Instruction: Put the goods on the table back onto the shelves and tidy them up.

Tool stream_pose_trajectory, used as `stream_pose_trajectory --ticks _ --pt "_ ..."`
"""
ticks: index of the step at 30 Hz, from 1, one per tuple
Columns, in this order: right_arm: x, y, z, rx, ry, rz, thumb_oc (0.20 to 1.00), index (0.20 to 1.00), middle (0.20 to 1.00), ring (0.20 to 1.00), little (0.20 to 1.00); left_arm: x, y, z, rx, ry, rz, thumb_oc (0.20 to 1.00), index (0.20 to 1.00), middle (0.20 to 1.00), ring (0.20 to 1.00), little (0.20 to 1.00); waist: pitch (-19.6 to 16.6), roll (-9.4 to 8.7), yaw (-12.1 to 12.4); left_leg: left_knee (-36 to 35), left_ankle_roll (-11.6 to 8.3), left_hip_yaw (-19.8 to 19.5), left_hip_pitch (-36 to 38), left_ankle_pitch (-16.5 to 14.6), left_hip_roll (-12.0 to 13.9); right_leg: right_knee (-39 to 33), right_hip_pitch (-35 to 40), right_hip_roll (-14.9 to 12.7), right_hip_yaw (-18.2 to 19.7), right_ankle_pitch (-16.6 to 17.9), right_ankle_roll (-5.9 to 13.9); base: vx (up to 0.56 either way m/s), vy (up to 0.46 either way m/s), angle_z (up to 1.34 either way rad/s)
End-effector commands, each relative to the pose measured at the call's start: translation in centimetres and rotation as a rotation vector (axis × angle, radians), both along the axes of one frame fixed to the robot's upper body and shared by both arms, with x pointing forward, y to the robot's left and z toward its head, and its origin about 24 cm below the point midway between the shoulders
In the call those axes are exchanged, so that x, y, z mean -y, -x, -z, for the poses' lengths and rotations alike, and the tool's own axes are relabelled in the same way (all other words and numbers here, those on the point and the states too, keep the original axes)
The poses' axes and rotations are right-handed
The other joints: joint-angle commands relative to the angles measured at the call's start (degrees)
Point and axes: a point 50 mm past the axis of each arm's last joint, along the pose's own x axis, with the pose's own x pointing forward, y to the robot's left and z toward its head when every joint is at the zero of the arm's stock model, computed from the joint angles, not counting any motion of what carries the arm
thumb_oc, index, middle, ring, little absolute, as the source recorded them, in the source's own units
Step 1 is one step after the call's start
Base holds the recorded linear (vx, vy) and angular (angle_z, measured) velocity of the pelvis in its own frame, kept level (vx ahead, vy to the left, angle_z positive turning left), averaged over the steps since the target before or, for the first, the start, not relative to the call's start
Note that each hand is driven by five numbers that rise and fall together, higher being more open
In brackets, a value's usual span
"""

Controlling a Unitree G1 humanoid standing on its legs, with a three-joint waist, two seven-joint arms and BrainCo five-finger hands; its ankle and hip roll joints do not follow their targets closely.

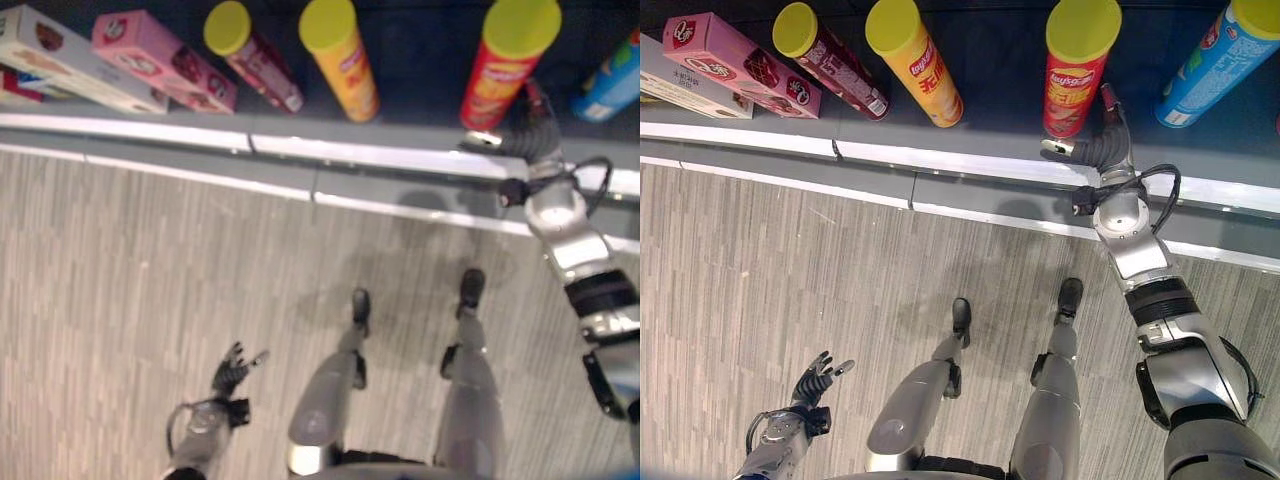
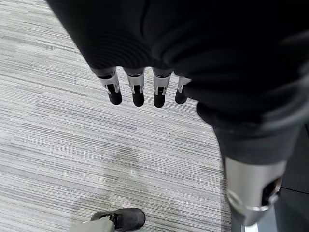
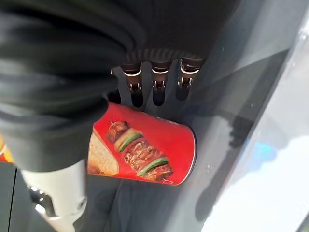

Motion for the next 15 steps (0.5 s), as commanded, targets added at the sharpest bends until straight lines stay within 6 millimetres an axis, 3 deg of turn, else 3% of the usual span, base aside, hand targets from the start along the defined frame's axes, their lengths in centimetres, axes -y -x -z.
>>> stream_pose_trajectory --ticks 1,7,15 --pt "-0.93 -0.23 -1.84 0.054 0.042 -0.052 1.0 1.0 1.0 1.0 1.0 -2.54 1.72 0.3 -0.074 -0.084 0.007 1.0 1.0 1.0 1.0 1.0 -3.43 -0.87 1.86 2.39 -4.71 -2.84 -3.66 -1.75 4.41 13.68 -4.1 -5.96 2.53 -10.51 5.2 -0.01 0.007 0.08" --pt "-1.56 -0.53 -2.09 0.053 0.06 -0.063 1.0 1.0 1.0 1.0 1.0 -2.71 1.88 0.43 -0.083 -0.086 -0.005 1.0 1.0 1.0 1.0 1.0 -3.5 -0.98 2.18 2.28 -4.76 -2.99 -3.83 -1.61 4.41 13.5 -4.02 -5.95 2.51 -10.46 5.18 0.0 0.003 0.02" --pt "-0.63 -0.65 -2.28 0.055 0.071 -0.008 1.0 1.0 1.0 1.0 1.0 -2.7 1.96 0.6 -0.092 -0.089 -0.012 1.0 1.0 1.0 1.0 1.0 -3.7 -1.08 2.39 2.29 -4.75 -3.11 -3.94 -1.59 4.28 13.57 -4.1 -6.05 2.58 -10.42 5.2 0.0 0.0 0.0"
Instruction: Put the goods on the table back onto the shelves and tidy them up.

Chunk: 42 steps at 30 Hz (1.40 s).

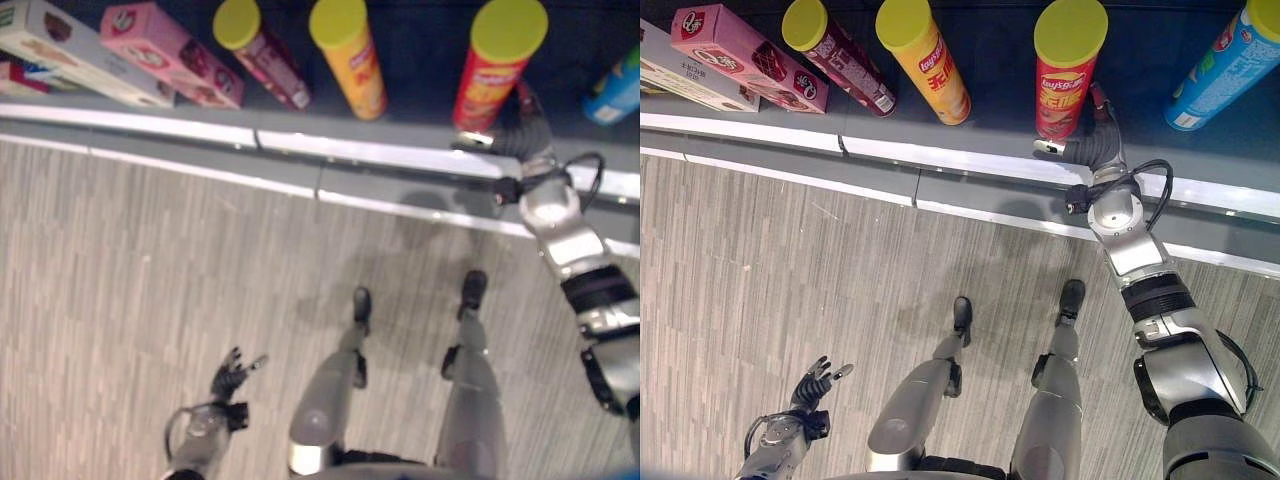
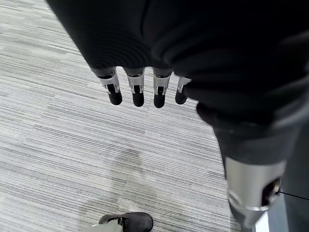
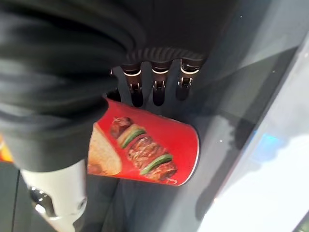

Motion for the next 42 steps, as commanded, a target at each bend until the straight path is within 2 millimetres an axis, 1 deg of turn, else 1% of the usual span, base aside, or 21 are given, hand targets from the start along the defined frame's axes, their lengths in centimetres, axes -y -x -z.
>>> stream_pose_trajectory --ticks 1,6,8,13,17,22,23,24,25,26,27,29,32,34,35,36,38,39,40,41,42 --pt "-0.1 -0.1 -2.0 0.072 0.053 0.005 1.0 1.0 1.0 1.0 1.0 -2.4 1.3 0.1 -0.057 -0.084 0.001 1.0 1.0 1.0 1.0 1.0 -3.68 -1.18 1.81 2.28 -4.69 -2.79 -3.75 -1.8 4.2 13.49 -4.16 -6.04 3.16 -10.42 5.24 0.0 0.0 0.0" --pt "1.1 0.0 -1.8 0.063 0.141 0.086 1.0 1.0 1.0 1.0 1.0 -2.6 1.5 0.1 -0.058 -0.091 -0.005 1.0 1.0 1.0 1.0 1.0 -3.76 -1.41 1.52 2.38 -4.76 -2.73 -3.7 -1.89 4.2 13.44 -4.05 -6.02 3.21 -10.49 5.28 0.0 0.0 0.0" --pt "1.1 0.0 -1.8 0.063 0.14 0.086 1.0 1.0 1.0 1.0 1.0 -2.6 1.5 0.1 -0.058 -0.091 -0.005 1.0 1.0 1.0 1.0 1.0 -3.76 -1.41 1.53 2.38 -4.76 -2.73 -3.7 -1.89 4.2 13.44 -4.05 -6.02 3.21 -10.49 5.28 0.0 0.0 0.0" --pt "2.1 0.6 -1.6 0.085 0.136 0.128 1.0 1.0 1.0 1.0 1.0 -2.6 1.5 0.2 -0.065 -0.095 -0.011 1.0 1.0 1.0 1.0 1.0 -4.02 -1.82 0.96 2.56 -4.74 -2.64 -3.7 -1.97 4.18 13.14 -3.82 -6.07 3.26 -10.28 5.35 0.0 0.0 0.0" --pt "2.3 1.2 -0.9 0.093 0.114 0.122 1.0 1.0 1.0 1.0 1.0 -2.7 1.6 0.2 -0.069 -0.096 -0.019 1.0 1.0 1.0 1.0 1.0 -4.54 -2.08 0.69 2.54 -4.79 -2.54 -3.24 -2.18 4.24 12.72 -3.17 -5.97 3.22 -10.29 5.44 0.0 0.0 0.0" --pt "1.8 2.3 0.9 0.072 0.1 0.08 1.0 1.0 1.0 1.0 1.0 -2.8 2.0 0.5 -0.091 -0.094 -0.032 1.0 1.0 1.0 1.0 1.0 -5.53 -2.94 0.09 2.4 -4.93 -2.39 -2.27 -2.34 4.6 11.83 -1.55 -5.82 2.62 -10.2 5.52 0.01 -0.004 0.0" --pt "1.6 2.8 2.0 0.059 0.094 0.066 1.0 1.0 1.0 1.0 1.0 -2.9 2.0 0.5 -0.095 -0.093 -0.041 1.0 1.0 1.0 1.0 1.0 -5.96 -3.43 -0.23 2.14 -5.05 -2.49 -1.39 -2.49 4.92 11.28 -0.2 -5.62 2.18 -10.33 5.56 0.0 0.0 0.0" --pt "1.6 2.9 2.0 0.059 0.094 0.067 1.0 1.0 1.0 1.0 1.0 -2.9 2.0 0.5 -0.095 -0.093 -0.04 1.0 1.0 1.0 1.0 1.0 -6.07 -3.48 -0.24 2.12 -5.02 -2.51 -1.58 -2.35 4.85 11.11 -0.3 -5.68 2.17 -10.13 5.57 0.03 -0.005 0.03" --pt "1.5 3.4 3.0 0.041 0.097 0.058 1.0 1.0 1.0 1.0 1.0 -2.9 2.1 0.6 -0.104 -0.095 -0.043 1.0 1.0 1.0 1.0 1.0 -6.76 -3.95 -0.48 1.84 -5.08 -2.5 -1.08 -2.39 4.97 10.53 0.53 -5.54 1.87 -10.01 5.63 0.0 0.0 0.0" --pt "1.5 3.5 3.1 0.04 0.097 0.058 1.0 1.0 1.0 1.0 1.0 -2.9 2.2 0.6 -0.104 -0.096 -0.042 1.0 1.0 1.0 1.0 1.0 -6.77 -3.95 -0.45 1.8 -5.08 -2.51 -1.02 -2.38 4.98 10.46 0.62 -5.54 1.83 -9.99 5.63 0.05 0.014 0.01" --pt "1.4 4.2 4.6 0.009 0.093 0.04 1.0 1.0 1.0 1.0 1.0 -2.9 2.3 0.8 -0.114 -0.095 -0.046 1.0 1.0 1.0 1.0 1.0 -7.61 -4.64 -0.77 1.47 -5.14 -2.31 0.02 -2.43 5.18 9.76 2.04 -5.39 1.41 -9.84 5.67 0.0 0.0 0.0" --pt "1.5 4.6 5.0 -0.002 0.097 0.039 1.0 1.0 1.0 1.0 1.0 -2.9 2.5 0.9 -0.122 -0.095 -0.045 1.0 1.0 1.0 1.0 1.0 -7.88 -4.92 -0.89 1.35 -5.14 -2.31 0.48 -2.48 5.25 9.3 2.77 -5.3 1.19 -9.72 5.67 0.03 0.01 0.0" --pt "1.4 5.9 6.3 -0.028 0.103 0.013 1.0 1.0 1.0 1.0 1.0 -3.0 2.8 1.0 -0.137 -0.096 -0.053 1.0 1.0 1.0 1.0 1.0 -9.1 -6.15 -1.58 0.82 -5.22 -2.14 1.98 -2.56 5.67 8.06 4.86 -5.0 0.48 -9.57 5.81 0.05 0.014 -0.01" --pt "1.3 7.1 7.3 -0.054 0.098 -0.024 1.0 1.0 1.0 1.0 1.0 -3.1 3.0 1.1 -0.147 -0.099 -0.067 1.0 1.0 1.0 1.0 1.0 -10.15 -7.43 -2.37 0.43 -5.28 -1.78 3.35 -2.62 5.94 6.86 6.68 -4.64 0.08 -9.32 5.95 0.06 0.013 -0.02" --pt "1.3 7.1 7.3 -0.055 0.097 -0.023 1.0 1.0 1.0 1.0 1.0 -3.1 3.1 1.1 -0.148 -0.1 -0.066 1.0 1.0 1.0 1.0 1.0 -10.13 -7.43 -2.33 0.37 -5.28 -1.78 3.46 -2.61 5.95 6.77 6.82 -4.63 0.05 -9.29 5.95 0.09 0.027 -0.04" --pt "1.1 8.2 8.8 -0.106 0.049 -0.069 1.0 1.0 1.0 1.0 1.0 -3.3 3.0 1.2 -0.152 -0.106 -0.071 1.0 1.0 1.0 1.0 1.0 -11.45 -8.62 -3.18 -0.3 -5.33 -1.16 5.27 -2.67 6.23 5.63 8.71 -4.15 -0.3 -9.05 6.11 0.1 0.034 -0.1" --pt "1.4 9.9 10.8 -0.19 -0.027 -0.123 1.0 1.0 1.0 1.0 1.0 -3.5 3.1 1.2 -0.164 -0.117 -0.062 1.0 1.0 1.0 1.0 1.0 -13.08 -9.79 -4.38 -0.84 -5.4 -0.48 7.06 -2.75 6.5 4.51 10.77 -3.67 -0.85 -8.89 6.29 0.13 0.045 -0.06" --pt "1.2 10.6 11.7 -0.228 -0.052 -0.144 1.0 1.0 1.0 1.0 1.0 -3.6 3.4 1.3 -0.173 -0.117 -0.07 1.0 1.0 1.0 1.0 1.0 -13.73 -10.02 -4.73 -1.07 -5.4 -0.23 7.8 -2.86 6.63 3.99 11.55 -3.59 -0.91 -8.84 6.33 0.12 0.05 -0.11" --pt "1.2 11.4 12.9 -0.281 -0.113 -0.181 1.0 1.0 1.0 1.0 1.0 -3.7 3.9 1.6 -0.198 -0.12 -0.074 1.0 1.0 1.0 1.0 1.0 -14.61 -10.59 -5.36 -1.33 -5.49 0.28 8.77 -2.9 6.85 3.53 12.3 -3.33 -0.95 -8.74 6.39 0.15 0.068 -0.15" --pt "1.0 13.2 15.0 -0.395 -0.241 -0.268 1.0 1.0 1.0 1.0 1.0 -4.1 4.4 1.8 -0.221 -0.12 -0.082 1.0 1.0 1.0 1.0 1.0 -16.12 -11.49 -6.22 -1.33 -5.54 0.94 10.12 -3.14 7.09 2.72 13.71 -2.81 -0.82 -8.62 6.4 0.16 0.062 -0.19" --pt "1.0 14.1 16.4 -0.473 -0.313 -0.308 1.0 1.0 1.0 1.0 1.0 -4.2 4.8 1.9 -0.234 -0.118 -0.079 1.0 1.0 1.0 1.0 1.0 -16.98 -11.83 -6.51 -1.33 -5.55 1.33 10.99 -3.35 7.2 2.58 14.37 -2.66 -0.8 -8.7 6.45 0.18 0.085 -0.2"
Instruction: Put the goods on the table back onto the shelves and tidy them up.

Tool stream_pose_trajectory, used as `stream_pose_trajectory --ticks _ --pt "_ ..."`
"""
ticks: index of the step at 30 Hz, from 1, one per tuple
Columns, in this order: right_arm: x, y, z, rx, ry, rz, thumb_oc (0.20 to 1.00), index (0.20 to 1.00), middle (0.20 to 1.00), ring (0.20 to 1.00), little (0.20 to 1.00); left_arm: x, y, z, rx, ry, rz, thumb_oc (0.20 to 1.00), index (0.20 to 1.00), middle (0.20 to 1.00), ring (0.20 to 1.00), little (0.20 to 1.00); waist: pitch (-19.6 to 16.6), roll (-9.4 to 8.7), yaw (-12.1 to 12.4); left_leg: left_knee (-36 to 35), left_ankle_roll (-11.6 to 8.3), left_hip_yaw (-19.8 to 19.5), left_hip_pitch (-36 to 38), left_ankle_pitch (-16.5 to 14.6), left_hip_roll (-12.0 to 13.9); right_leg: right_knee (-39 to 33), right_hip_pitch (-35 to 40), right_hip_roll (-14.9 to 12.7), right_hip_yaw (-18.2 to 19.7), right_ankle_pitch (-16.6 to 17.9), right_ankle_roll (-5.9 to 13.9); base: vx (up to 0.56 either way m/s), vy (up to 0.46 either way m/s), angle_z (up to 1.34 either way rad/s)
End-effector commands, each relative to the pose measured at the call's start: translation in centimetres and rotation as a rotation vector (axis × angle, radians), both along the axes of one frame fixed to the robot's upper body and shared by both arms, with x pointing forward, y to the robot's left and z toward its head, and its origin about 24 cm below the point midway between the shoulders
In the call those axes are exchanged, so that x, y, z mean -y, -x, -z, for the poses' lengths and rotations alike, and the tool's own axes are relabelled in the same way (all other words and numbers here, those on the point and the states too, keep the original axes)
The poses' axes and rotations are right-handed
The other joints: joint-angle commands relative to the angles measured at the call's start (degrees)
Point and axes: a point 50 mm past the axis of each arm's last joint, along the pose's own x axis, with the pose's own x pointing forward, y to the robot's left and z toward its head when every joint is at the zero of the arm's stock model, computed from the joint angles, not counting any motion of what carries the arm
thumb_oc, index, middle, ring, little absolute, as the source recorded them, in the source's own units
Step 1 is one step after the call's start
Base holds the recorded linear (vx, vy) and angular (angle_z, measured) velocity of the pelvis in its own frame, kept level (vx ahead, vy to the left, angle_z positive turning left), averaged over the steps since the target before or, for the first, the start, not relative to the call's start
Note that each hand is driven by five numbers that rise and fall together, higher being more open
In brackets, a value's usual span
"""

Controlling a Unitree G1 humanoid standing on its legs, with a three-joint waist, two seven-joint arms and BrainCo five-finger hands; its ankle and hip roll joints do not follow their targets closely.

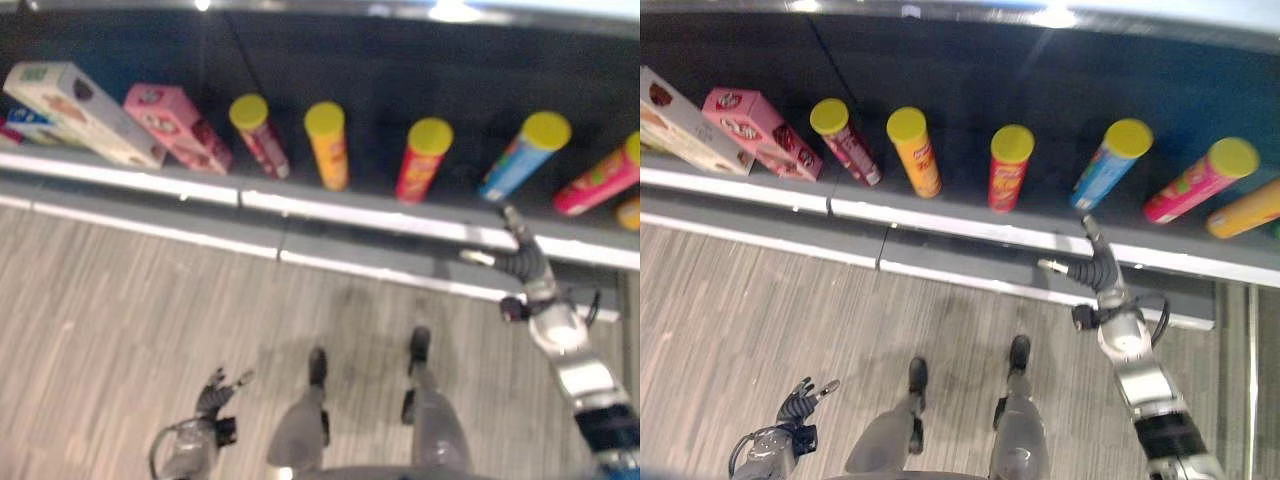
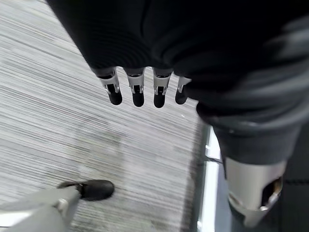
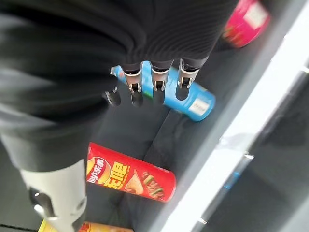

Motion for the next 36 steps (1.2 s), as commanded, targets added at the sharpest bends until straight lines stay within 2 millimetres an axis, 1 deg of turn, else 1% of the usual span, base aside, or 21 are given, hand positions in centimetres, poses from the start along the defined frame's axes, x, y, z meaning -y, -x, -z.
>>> stream_pose_trajectory --ticks 1,3,5,6,7,8,11,14,15,16,17,18,19,21,23,25,27,29,32,33,36 --pt "-0.8 2.4 2.5 -0.184 -0.308 -0.199 1.0 1.0 1.0 1.0 1.0 -2.3 2.1 0.3 -0.092 -0.067 0.013 1.0 1.0 1.0 1.0 1.0 -4.07 -0.02 -1.01 0.02 -4.55 0.23 2.02 -1.85 5.1 3.84 5.71 -4.66 -0.11 -6.34 6.55 0.14 0.075 -0.27" --pt "-0.4 4.1 5.6 -0.347 -0.328 -0.187 1.0 1.0 1.0 1.0 1.0 -2.2 2.1 0.3 -0.09 -0.056 0.034 1.0 1.0 1.0 1.0 1.0 -5.16 -0.55 -1.21 0.02 -4.32 0.71 3.56 -2.32 5.18 3.93 6.92 -4.41 0.3 -6.78 6.56 0.14 0.056 -0.38" --pt "0.6 7.8 12.3 -0.654 -0.3 -0.043 1.0 1.0 1.0 1.0 1.0 -1.9 1.7 0.1 -0.062 -0.042 0.04 1.0 1.0 1.0 1.0 1.0 -6.85 -1.27 -1.35 0.02 -3.98 1.39 5.76 -3.09 5.38 3.53 8.37 -4.24 0.86 -6.79 6.69 0.12 0.013 -0.3" --pt "0.6 7.8 12.3 -0.654 -0.3 -0.043 1.0 1.0 1.0 1.0 1.0 -2.0 1.7 0.1 -0.062 -0.042 0.04 1.0 1.0 1.0 1.0 1.0 -6.84 -1.28 -1.34 0.02 -3.98 1.4 5.77 -3.09 5.38 3.53 8.38 -4.24 0.86 -6.79 6.69 0.05 -0.017 -0.16" --pt "0.6 8.8 13.6 -0.709 -0.298 -0.003 1.0 1.0 1.0 1.0 1.0 -1.8 1.7 0.2 -0.06 -0.045 0.039 1.0 1.0 1.0 1.0 1.0 -7.1 -1.33 -1.3 0.02 -3.9 1.39 5.96 -3.16 5.48 3.46 8.45 -4.08 1.0 -6.83 6.65 0.01 -0.046 -0.19" --pt "0.9 9.3 15.1 -0.77 -0.22 0.053 1.0 1.0 1.0 1.0 1.0 -1.7 1.6 0.1 -0.048 -0.045 0.023 1.0 1.0 1.0 1.0 1.0 -7.55 -1.41 -1.17 0.02 -3.94 1.62 6.67 -3.31 5.86 3.1 8.76 -3.72 1.26 -6.83 6.58 0.01 -0.047 -0.21" --pt "1.2 9.8 16.2 -0.801 -0.225 0.138 1.0 1.0 1.0 1.0 1.0 -1.2 1.4 0.2 -0.038 -0.036 0.018 1.0 1.0 1.0 1.0 1.0 -7.85 -1.33 -1.33 0.31 -4.21 1.97 7.15 -3.17 6.75 3.25 9.14 -2.41 2.2 -7.95 5.96 0.0 -0.098 -0.14" --pt "1.7 11.1 17.5 -0.874 -0.211 0.227 1.0 1.0 1.0 1.0 1.0 -0.5 1.0 0.3 -0.018 -0.012 0.018 1.0 1.0 1.0 1.0 1.0 -6.53 -1.63 -1.24 8.02 -4.15 0.68 4.79 -4.92 8.14 3.53 10.82 -0.54 2.71 -9.97 4.54 -0.06 -0.097 -0.01" --pt "1.9 11.2 17.8 -0.888 -0.213 0.255 1.0 1.0 1.0 1.0 1.0 -0.1 1.0 0.4 -0.022 -0.004 0.018 1.0 1.0 1.0 1.0 1.0 -6.18 -1.67 -0.99 8.91 -3.98 -0.72 4.62 -5.24 7.36 3.36 11.07 -0.62 2.88 -9.76 4.63 -0.09 0.064 0.04" --pt "2.3 11.5 18.1 -0.893 -0.243 0.323 1.0 1.0 1.0 1.0 1.0 0.6 0.8 0.7 -0.033 0.005 0.042 1.0 1.0 1.0 1.0 1.0 -5.89 -1.97 -0.42 9.02 -3.04 -6.2 3.5 -6.57 3.29 3.62 10.48 -0.94 3.46 -9.15 4.72 -0.09 0.223 0.02" --pt "2.4 11.8 18.5 -0.906 -0.248 0.36 1.0 1.0 1.0 1.0 1.0 1.3 1.1 1.2 -0.064 0.014 0.08 1.0 1.0 1.0 1.0 1.0 -6.23 -1.88 -0.86 6.75 -1.13 -9.94 3.95 -7.76 -0.12 4.54 9.45 -0.87 4.53 -8.43 4.7 -0.08 0.518 -0.45" --pt "2.3 12.3 19.1 -0.942 -0.25 0.4 1.0 1.0 1.0 1.0 1.0 1.6 1.8 1.7 -0.132 -0.008 0.16 1.0 1.0 1.0 1.0 1.0 -7.17 -2.44 -1.8 4.66 0.72 -7.48 6.19 -7.99 -2.4 5.21 8.33 -2.69 6.17 -5.76 6.72 -0.03 0.446 -0.81" --pt "2.3 12.3 19.1 -0.942 -0.25 0.4 1.0 1.0 1.0 1.0 1.0 1.6 1.8 1.7 -0.132 -0.008 0.16 1.0 1.0 1.0 1.0 1.0 -7.11 -2.46 -1.69 4.6 0.73 -7.37 6.3 -7.98 -2.4 5.21 8.35 -2.68 6.28 -5.75 6.73 -0.03 0.432 -1.49" --pt "1.5 11.9 19.4 -0.958 -0.245 0.382 1.0 1.0 1.0 1.0 1.0 1.1 1.4 1.6 -0.15 -0.046 0.196 1.0 1.0 1.0 1.0 1.0 -6.59 -2.6 -1.81 3.16 2.17 -4.5 7.76 -7.58 -2.91 8.65 6.03 -3.65 5.97 -3.45 7.45 -0.07 0.182 -1.23" --pt "0.9 11.8 19.5 -0.962 -0.247 0.374 1.0 1.0 1.0 1.0 1.0 0.9 1.1 1.5 -0.145 -0.055 0.2 1.0 1.0 1.0 1.0 1.0 -5.9 -2.06 -1.32 2.6 2.65 -2.99 8.6 -7.3 -2.57 11.4 5.86 -4.01 2.65 -5.02 6.73 -0.07 0.108 -0.59" --pt "0.7 12.3 19.9 -0.988 -0.241 0.377 1.0 1.0 1.0 1.0 1.0 0.8 0.9 1.4 -0.144 -0.059 0.194 1.0 1.0 1.0 1.0 1.0 -5.73 -1.42 -0.81 2.21 3.12 -1.52 8.83 -6.84 -2.2 14.46 7.29 -4.83 -1.91 -7.17 5.29 -0.07 0.067 -0.51" --pt "0.5 12.8 20.2 -1.007 -0.241 0.383 1.0 1.0 1.0 1.0 1.0 0.8 0.9 1.4 -0.143 -0.055 0.182 1.0 1.0 1.0 1.0 1.0 -5.89 -1.33 -0.57 1.82 3.15 -1.09 8.84 -6.32 -2.11 16.58 8.31 -4.61 -2.9 -8.07 4.78 -0.05 -0.002 -0.12" --pt "0.4 13.7 20.5 -1.042 -0.243 0.395 1.0 1.0 1.0 1.0 1.0 0.7 1.1 1.5 -0.146 -0.053 0.167 1.0 1.0 1.0 1.0 1.0 -6.49 -1.86 0.0 1.57 2.97 -0.71 8.69 -6.2 -2.6 14.14 10.96 -3.84 -2.38 -9.25 4.68 -0.03 -0.048 0.05" --pt "0.4 14.2 20.7 -1.062 -0.238 0.406 1.0 1.0 1.0 1.0 1.0 0.5 1.3 1.5 -0.145 -0.051 0.148 1.0 1.0 1.0 1.0 1.0 -7.32 -2.42 0.67 1.76 2.41 0.56 8.1 -6.17 -2.52 9.8 12.76 -3.88 -3.87 -9.38 4.9 -0.02 -0.11 -0.16" --pt "0.5 14.5 20.9 -1.079 -0.239 0.412 1.0 1.0 1.0 1.0 1.0 0.6 1.4 1.6 -0.148 -0.047 0.139 1.0 1.0 1.0 1.0 1.0 -8.13 -2.59 0.76 2.07 1.87 1.3 7.76 -6.08 -2.04 6.73 13.66 -3.1 -4.03 -9.36 5.12 0.01 -0.136 -0.22" --pt "1.0 15.0 20.8 -1.082 -0.244 0.434 1.0 1.0 1.0 1.0 1.0 0.9 2.0 1.9 -0.172 -0.039 0.155 1.0 1.0 1.0 1.0 1.0 -8.92 -2.59 0.46 2.01 0.44 2.3 8.47 -5.62 0.04 4.49 15.66 -1.49 -3.91 -9.92 4.57 0.04 -0.18 -0.18"
